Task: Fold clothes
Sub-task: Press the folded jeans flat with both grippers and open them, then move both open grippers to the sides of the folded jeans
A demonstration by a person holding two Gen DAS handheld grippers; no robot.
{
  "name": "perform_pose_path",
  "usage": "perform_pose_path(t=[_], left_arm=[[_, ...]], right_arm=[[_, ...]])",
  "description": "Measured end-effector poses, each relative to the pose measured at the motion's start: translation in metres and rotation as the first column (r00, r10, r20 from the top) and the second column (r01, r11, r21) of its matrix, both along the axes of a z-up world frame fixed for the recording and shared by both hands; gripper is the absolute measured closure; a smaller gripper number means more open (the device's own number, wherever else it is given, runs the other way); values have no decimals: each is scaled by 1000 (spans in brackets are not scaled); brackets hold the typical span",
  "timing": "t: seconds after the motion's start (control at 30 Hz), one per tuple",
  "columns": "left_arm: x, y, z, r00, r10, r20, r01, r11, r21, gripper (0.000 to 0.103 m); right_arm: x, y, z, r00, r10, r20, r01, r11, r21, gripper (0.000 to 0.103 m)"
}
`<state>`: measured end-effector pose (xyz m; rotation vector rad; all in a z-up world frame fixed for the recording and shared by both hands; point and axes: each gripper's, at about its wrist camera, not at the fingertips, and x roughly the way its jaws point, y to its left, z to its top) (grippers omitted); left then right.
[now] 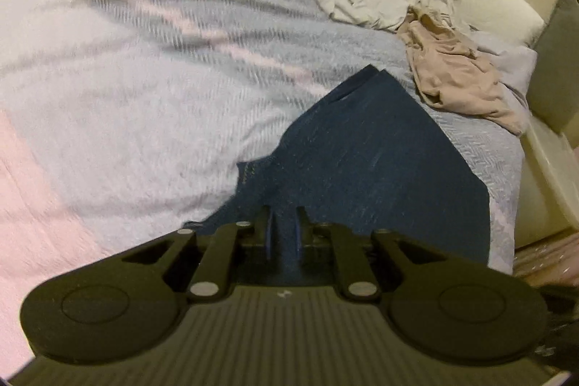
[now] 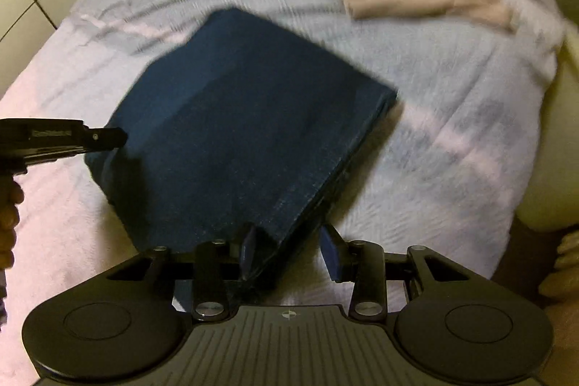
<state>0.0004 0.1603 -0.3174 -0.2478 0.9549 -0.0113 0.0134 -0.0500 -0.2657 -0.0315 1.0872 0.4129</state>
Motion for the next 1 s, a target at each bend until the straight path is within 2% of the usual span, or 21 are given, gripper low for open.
perform_pose_path(t=[0.1,0.17,0.27,0.43,0.5,0.53,0.7,0.87,1.0], left_arm=[[-14,5,8,1000,1,11,-1,1000,2,94],[-18,4,2,1000,6,-25,-5,1000,18,93],[-14,2,-13,995,24,-93,-21,999,40,93],[-25,-3,7,994,50,-100,-44,997,57,92],[-36,-6,14,991,64,-121,-60,997,40,90],[-41,-7,16,988,71,-137,-67,997,33,86],[-61,-19,17,969,97,-226,-91,995,38,76],[-71,-26,12,957,103,-271,-91,994,56,73],[-76,-29,9,953,103,-287,-86,994,71,71]], right_arm=[[-16,2,16,999,6,38,-6,1000,18,68],[-22,10,10,999,37,26,-37,999,18,68],[-20,9,7,1000,19,-18,-18,999,38,68],[-13,3,4,994,-32,-103,40,996,74,67],[-12,-1,3,989,-54,-141,67,994,86,64],[-14,-5,4,984,-68,-162,83,992,90,61],[-25,-19,2,964,-136,-228,161,983,93,57],[-32,-27,7,958,-175,-228,199,976,87,43],[-36,-30,7,952,-208,-226,233,968,94,40]])
